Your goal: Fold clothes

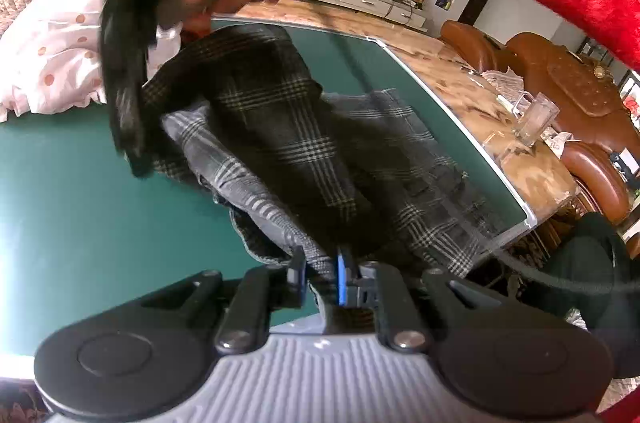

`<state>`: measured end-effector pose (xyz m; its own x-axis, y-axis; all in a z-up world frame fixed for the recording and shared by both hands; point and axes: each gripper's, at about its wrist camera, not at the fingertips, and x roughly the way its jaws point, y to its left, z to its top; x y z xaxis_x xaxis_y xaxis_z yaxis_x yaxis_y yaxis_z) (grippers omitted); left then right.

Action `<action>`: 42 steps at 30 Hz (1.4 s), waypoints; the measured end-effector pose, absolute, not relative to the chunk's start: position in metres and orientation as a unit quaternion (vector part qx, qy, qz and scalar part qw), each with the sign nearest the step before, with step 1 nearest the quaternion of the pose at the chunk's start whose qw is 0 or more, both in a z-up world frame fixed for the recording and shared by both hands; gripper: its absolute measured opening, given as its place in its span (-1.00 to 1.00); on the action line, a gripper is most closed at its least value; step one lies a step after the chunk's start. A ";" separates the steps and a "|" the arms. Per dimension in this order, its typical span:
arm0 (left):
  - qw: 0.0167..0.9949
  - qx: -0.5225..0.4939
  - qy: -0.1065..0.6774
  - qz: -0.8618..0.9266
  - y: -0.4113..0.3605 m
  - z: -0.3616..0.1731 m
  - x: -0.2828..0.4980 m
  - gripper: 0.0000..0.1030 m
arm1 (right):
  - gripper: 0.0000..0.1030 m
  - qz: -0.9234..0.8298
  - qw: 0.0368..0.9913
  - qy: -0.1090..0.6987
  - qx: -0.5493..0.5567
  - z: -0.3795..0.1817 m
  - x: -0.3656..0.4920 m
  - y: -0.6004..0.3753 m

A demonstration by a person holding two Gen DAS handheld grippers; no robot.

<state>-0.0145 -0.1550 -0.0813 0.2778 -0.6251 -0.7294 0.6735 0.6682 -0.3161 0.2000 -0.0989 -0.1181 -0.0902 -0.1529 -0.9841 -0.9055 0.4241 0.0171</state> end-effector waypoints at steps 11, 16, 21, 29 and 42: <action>0.804 0.035 0.419 -0.420 -0.152 -0.073 -0.024 -0.69 | -0.68 0.206 0.708 0.671 0.073 -0.073 0.235 -0.242; 0.811 0.023 0.426 -0.401 -0.139 -0.077 -0.012 -0.69 | -0.45 0.079 0.734 0.578 0.346 -0.072 0.222 -0.312; 0.816 -0.005 0.468 -0.339 -0.113 -0.101 0.006 -0.64 | -0.19 0.132 0.784 0.496 0.348 -0.061 0.240 -0.312; 0.807 -0.025 0.498 -0.317 -0.094 -0.124 0.007 -0.64 | 0.10 0.221 0.825 0.518 -0.048 -0.062 0.235 -0.253; 0.812 -0.025 0.494 -0.311 -0.082 -0.121 -0.012 -0.52 | -0.72 0.393 0.746 0.533 -0.071 -0.100 0.213 -0.233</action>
<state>-0.0119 -0.0819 -0.1209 0.3189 -0.5305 -0.7854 0.4803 0.8048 -0.3486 0.2128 -0.2326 -0.1000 0.1228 0.5107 -0.8510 -0.6627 0.6804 0.3127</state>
